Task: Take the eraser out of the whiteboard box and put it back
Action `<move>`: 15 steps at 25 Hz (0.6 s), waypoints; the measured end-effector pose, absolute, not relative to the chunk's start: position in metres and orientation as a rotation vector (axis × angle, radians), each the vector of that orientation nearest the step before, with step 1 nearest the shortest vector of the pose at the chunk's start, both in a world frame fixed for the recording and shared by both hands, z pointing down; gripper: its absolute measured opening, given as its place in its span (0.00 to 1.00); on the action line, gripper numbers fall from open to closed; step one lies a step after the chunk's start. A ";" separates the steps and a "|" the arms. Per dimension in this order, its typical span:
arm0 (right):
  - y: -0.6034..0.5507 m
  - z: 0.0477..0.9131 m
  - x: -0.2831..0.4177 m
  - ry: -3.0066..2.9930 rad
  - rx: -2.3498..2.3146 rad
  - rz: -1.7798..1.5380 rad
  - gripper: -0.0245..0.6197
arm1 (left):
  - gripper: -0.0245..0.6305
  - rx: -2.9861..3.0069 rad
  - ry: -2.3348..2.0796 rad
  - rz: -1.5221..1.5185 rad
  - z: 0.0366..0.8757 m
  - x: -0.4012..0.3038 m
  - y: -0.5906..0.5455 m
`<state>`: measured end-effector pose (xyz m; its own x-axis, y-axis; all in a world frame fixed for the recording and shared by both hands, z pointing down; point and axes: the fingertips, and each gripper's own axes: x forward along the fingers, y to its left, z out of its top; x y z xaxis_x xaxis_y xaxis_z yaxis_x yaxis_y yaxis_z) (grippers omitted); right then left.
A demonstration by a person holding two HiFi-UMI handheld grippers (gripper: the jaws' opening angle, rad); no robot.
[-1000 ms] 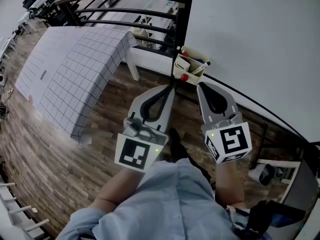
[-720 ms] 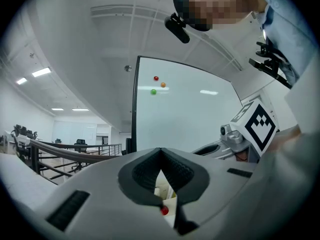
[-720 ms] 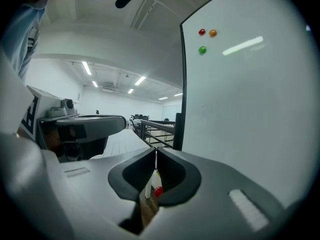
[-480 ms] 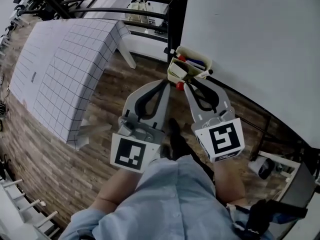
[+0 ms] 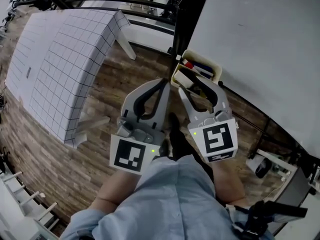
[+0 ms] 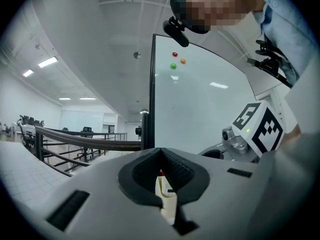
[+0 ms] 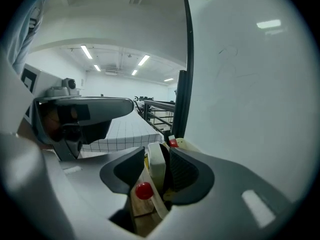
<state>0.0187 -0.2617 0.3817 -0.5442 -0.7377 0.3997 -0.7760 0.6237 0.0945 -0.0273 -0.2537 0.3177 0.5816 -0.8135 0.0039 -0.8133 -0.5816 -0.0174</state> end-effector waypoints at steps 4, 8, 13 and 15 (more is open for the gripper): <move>-0.265 0.393 0.016 -2.412 1.189 0.153 0.27 | 0.04 -2.789 1.437 -0.032 0.323 -0.031 -0.258; -0.266 0.398 0.016 -2.382 1.163 0.139 0.27 | 0.04 -2.786 1.446 -0.033 0.325 -0.033 -0.259; -0.267 0.398 0.015 -2.374 1.134 0.129 0.22 | 0.04 -2.780 1.455 -0.035 0.322 -0.034 -0.256; -0.265 0.391 0.016 -2.386 1.149 0.113 0.21 | 0.04 -2.772 1.455 -0.032 0.318 -0.035 -0.254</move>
<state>0.0165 -0.2654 0.3911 -0.5283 -0.7141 0.4593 -0.7541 0.6432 0.1325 -0.0348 -0.2538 0.3178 0.5678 -0.8231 0.0131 -0.8229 -0.5679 -0.0194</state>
